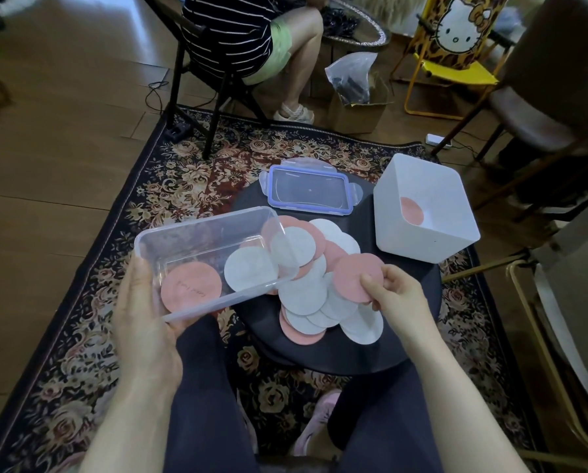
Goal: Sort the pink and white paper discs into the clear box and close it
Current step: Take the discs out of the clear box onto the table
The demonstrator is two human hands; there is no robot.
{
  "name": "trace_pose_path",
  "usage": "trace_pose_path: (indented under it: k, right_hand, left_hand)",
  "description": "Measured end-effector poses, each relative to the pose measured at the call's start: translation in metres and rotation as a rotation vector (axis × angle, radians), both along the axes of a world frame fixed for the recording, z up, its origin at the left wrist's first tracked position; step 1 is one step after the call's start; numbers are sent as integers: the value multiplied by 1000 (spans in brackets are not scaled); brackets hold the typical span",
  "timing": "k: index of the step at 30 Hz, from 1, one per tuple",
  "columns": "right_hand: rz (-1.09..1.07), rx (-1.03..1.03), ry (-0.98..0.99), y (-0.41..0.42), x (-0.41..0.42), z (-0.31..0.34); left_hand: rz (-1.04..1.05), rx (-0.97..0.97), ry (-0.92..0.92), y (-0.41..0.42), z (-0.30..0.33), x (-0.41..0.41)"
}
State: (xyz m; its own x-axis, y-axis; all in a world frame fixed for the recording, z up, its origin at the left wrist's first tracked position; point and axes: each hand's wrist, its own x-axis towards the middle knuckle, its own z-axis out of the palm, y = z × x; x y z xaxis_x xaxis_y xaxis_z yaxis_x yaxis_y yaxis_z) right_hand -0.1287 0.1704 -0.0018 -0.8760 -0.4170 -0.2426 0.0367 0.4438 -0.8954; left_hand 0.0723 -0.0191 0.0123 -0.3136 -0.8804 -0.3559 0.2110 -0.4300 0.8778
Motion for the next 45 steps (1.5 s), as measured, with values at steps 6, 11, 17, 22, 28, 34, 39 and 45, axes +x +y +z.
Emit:
trace_pose_path:
  k: [6, 11, 17, 22, 28, 34, 39, 45]
  right_hand:
    - [12, -10, -16, 6, 5, 0]
    - [-8, -9, -22, -2, 4, -3]
    - [43, -17, -43, -31, -5, -1]
    - [-2, 167, 48, -17, -9, -4]
    - [154, 421, 325, 7, 20, -24]
    - [46, 321, 345, 6, 30, -29]
    - [10, 273, 374, 6, 32, -31]
    - [-171, 85, 217, 16, 30, -30]
  left_hand:
    - [-26, -11, 3, 3, -2, -2]
    - [-12, -23, -5, 5, -1, -3]
    - [-26, -26, -8, 7, -1, -3]
    - [-28, -12, -16, 10, -3, -3]
    - [-25, -9, -18, 13, -4, -9]
    - [-24, -28, -27, 16, -3, -9]
    - [-35, -32, -26, 18, -3, -10]
    - [-56, -23, -30, 18, -3, -12]
